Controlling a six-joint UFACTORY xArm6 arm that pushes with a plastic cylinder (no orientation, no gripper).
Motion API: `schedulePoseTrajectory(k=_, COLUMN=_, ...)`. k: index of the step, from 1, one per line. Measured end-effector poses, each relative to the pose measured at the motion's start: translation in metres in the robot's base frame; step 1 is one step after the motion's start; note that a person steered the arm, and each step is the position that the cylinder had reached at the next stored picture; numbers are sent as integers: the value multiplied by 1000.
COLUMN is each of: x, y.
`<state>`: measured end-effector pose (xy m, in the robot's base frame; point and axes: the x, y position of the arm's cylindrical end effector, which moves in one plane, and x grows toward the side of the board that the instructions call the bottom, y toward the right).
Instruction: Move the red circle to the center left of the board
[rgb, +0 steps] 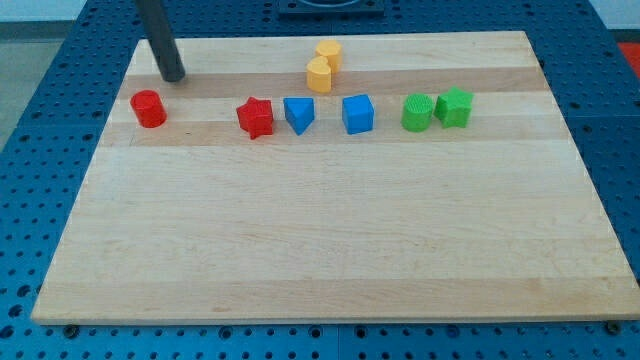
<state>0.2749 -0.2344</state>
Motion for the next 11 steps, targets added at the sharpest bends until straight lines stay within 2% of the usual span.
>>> schedulePoseTrajectory(k=4, x=46, y=-11)
schedulePoseTrajectory(k=8, x=55, y=-26)
schedulePoseTrajectory(k=10, x=96, y=-26)
schedulePoseTrajectory(k=11, x=96, y=-26)
